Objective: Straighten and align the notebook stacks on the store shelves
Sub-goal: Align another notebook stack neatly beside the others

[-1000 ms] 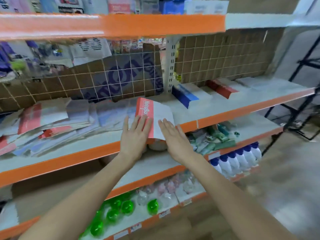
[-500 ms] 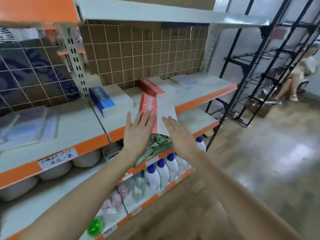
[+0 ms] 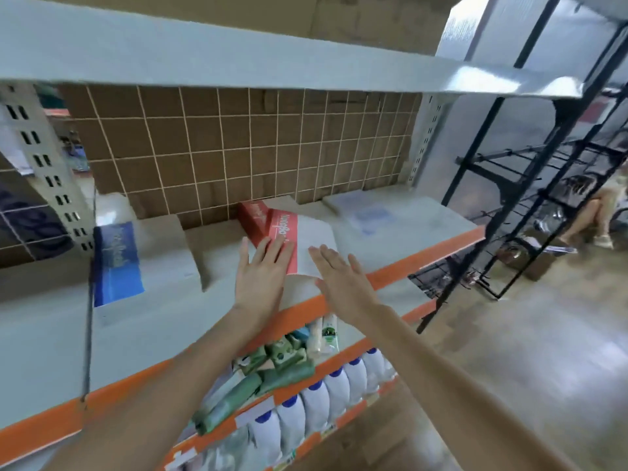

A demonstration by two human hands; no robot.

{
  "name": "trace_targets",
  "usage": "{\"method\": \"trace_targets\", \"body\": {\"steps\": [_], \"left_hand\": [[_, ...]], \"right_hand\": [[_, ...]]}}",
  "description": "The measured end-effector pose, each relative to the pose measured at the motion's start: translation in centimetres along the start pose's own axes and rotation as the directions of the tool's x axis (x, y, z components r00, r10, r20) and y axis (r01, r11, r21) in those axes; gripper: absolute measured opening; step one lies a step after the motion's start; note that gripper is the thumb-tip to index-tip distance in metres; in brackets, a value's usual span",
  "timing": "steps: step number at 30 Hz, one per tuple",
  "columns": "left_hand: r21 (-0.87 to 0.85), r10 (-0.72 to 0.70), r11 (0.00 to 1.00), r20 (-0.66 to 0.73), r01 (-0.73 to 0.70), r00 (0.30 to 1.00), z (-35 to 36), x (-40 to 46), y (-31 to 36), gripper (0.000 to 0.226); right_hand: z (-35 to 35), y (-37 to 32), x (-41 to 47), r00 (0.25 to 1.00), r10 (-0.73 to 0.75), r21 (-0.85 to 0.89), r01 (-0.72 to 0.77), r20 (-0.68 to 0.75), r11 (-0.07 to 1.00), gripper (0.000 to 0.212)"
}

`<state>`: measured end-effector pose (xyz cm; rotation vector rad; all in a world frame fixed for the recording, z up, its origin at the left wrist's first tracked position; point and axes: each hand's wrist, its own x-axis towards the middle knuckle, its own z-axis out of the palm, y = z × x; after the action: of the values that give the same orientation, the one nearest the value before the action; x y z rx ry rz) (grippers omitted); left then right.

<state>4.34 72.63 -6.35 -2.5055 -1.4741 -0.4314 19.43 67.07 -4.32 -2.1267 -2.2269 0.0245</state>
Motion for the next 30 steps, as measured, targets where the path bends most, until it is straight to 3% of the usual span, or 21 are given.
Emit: {"method": "trace_targets", "body": {"steps": [3,14,19,26,30], "left_hand": [[0.012,-0.044,0.999,0.041,0.043,0.998,1.9,2.9,0.5,0.071],[0.010,-0.190,0.981,0.248,0.194,0.950,5.0,5.9,0.5,0.063],[-0.016,-0.242,0.967,0.260,0.255,0.935,5.1,5.2,0.5,0.063],[0.029,-0.365,0.928,0.266,0.371,0.892,4.9,4.6,0.3,0.058],[0.041,-0.338,0.937,0.350,0.346,0.873,4.6,4.8,0.1,0.100]], "right_hand": [[0.4,2.8,3.3,0.999,-0.028,-0.041,0.029,0.025,0.999,0.058],[3.1,7.6,11.1,0.958,-0.249,0.062,0.242,0.145,0.968,0.065],[3.5,9.6,13.2,0.910,-0.357,0.116,0.339,0.210,0.933,0.074],[3.8,10.7,15.0,0.873,-0.447,0.245,0.398,0.195,0.884,0.077],[4.1,10.8,15.2,0.872,-0.457,0.352,0.377,0.177,0.857,0.079]]}}
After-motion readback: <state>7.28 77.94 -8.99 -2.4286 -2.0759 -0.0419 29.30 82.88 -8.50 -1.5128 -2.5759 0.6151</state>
